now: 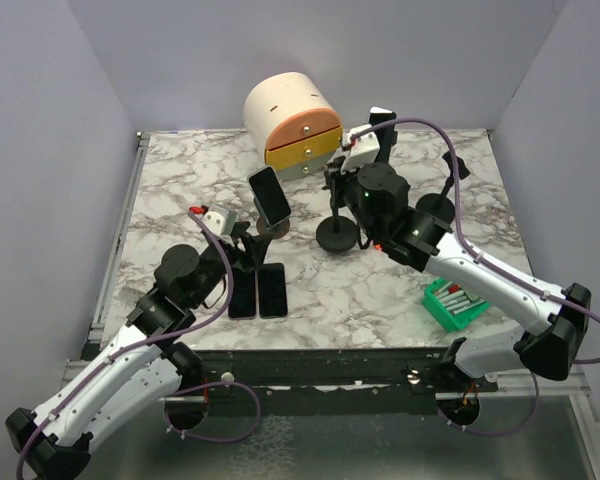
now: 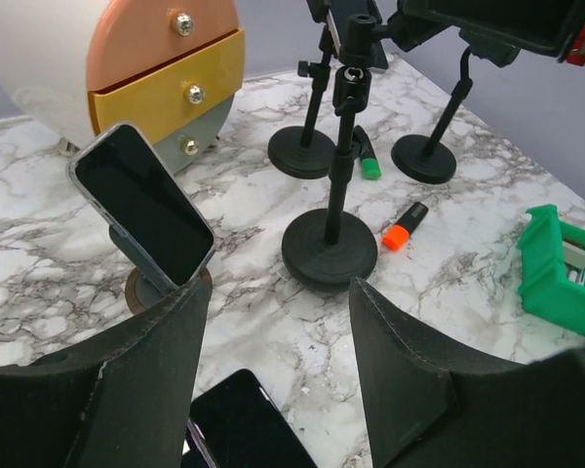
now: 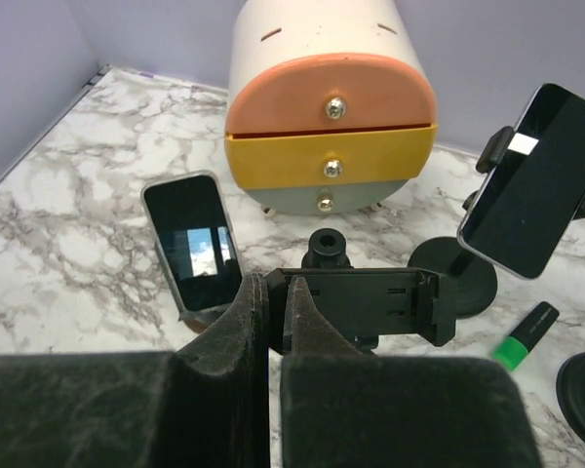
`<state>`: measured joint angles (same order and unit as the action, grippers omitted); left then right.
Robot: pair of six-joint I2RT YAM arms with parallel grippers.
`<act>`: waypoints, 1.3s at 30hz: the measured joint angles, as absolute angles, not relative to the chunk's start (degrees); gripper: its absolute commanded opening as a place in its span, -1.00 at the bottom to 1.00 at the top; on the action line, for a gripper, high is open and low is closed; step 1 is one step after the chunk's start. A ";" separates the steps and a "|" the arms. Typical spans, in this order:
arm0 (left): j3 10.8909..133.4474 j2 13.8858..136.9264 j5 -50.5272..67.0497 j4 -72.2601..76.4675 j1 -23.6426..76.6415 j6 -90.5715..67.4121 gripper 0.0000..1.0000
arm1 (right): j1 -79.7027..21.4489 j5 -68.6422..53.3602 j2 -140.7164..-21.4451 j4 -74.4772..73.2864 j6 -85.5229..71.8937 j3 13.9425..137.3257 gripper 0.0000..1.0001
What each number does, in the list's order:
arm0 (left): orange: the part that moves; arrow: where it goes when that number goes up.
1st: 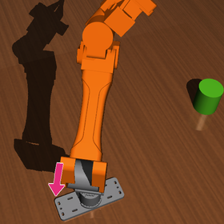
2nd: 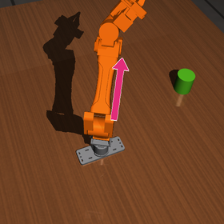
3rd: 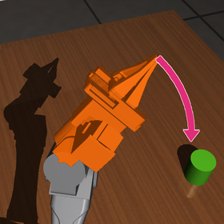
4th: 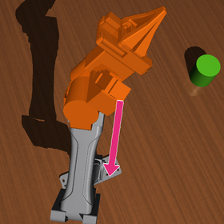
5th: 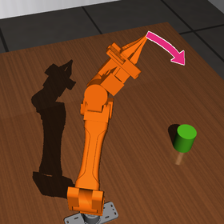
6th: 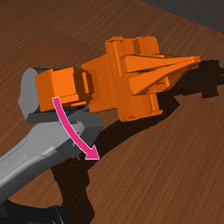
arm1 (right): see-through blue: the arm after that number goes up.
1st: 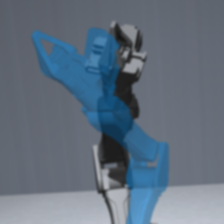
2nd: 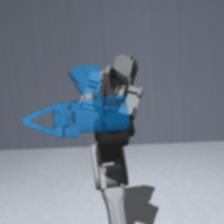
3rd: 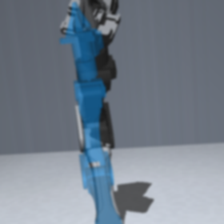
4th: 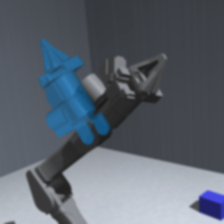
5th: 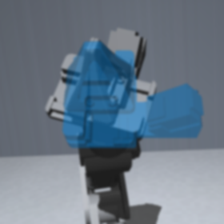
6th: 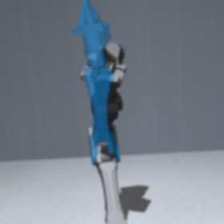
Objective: Remove the phone from the phone stand
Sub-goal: Pick up the phone stand at the center of the board, then place the phone stand at the center of the board.
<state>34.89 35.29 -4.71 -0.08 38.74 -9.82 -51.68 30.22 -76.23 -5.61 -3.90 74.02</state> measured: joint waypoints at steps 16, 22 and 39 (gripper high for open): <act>34.02 31.46 -10.57 -0.05 38.74 -9.82 0.21 | -49.01 29.85 -80.60 -1.69 -3.53 75.92 -1.00; 34.02 31.66 -10.55 -0.05 38.74 -9.82 0.21 | -49.06 30.79 -77.19 -2.94 -2.90 75.85 -0.99; 34.02 32.25 -9.63 -0.05 38.74 -10.48 0.21 | -48.56 43.86 -60.99 -5.48 3.99 71.44 -0.99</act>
